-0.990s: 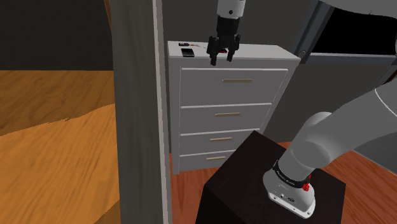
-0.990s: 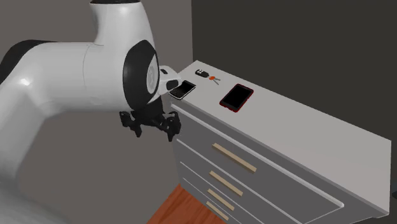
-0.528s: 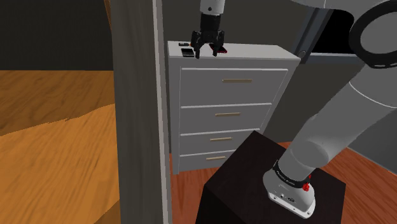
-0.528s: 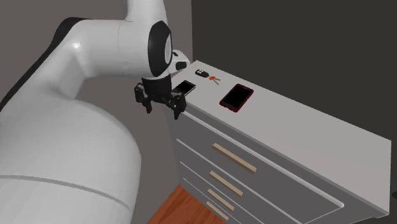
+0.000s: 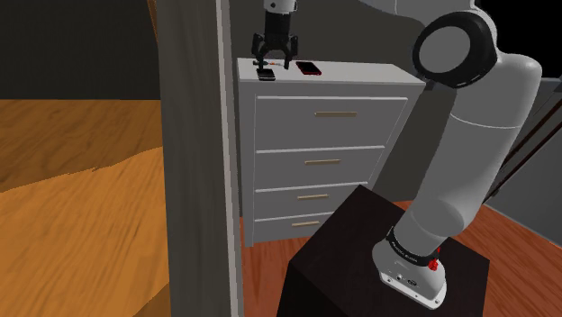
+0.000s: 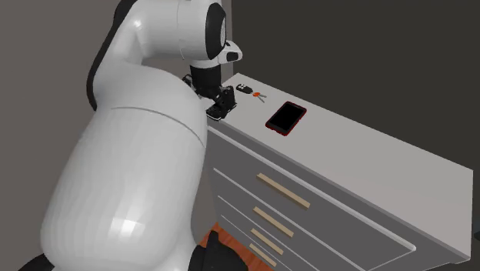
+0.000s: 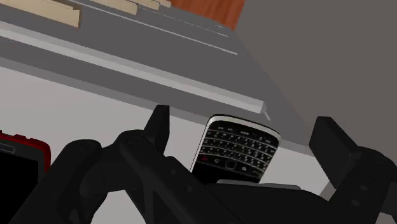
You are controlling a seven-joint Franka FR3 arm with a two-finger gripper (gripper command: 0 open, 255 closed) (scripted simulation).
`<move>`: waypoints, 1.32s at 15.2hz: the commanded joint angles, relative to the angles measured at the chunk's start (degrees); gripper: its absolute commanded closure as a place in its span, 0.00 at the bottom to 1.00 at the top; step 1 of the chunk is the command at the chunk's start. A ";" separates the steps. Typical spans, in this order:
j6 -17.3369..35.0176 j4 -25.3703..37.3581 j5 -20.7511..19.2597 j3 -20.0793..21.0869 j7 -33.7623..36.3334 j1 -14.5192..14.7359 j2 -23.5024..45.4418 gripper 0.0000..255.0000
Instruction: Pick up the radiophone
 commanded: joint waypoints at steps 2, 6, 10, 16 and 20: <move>-3.79 13.61 0.00 -0.61 1.85 -0.37 9.62 0.00; -3.65 16.45 0.09 -0.85 2.44 -0.54 12.52 0.00; 0.44 10.66 0.14 -0.86 2.30 -0.60 10.83 0.00; 1.98 8.77 0.15 -0.85 2.29 -0.58 10.48 1.00; 2.00 8.75 0.15 -0.85 2.28 -0.59 10.49 1.00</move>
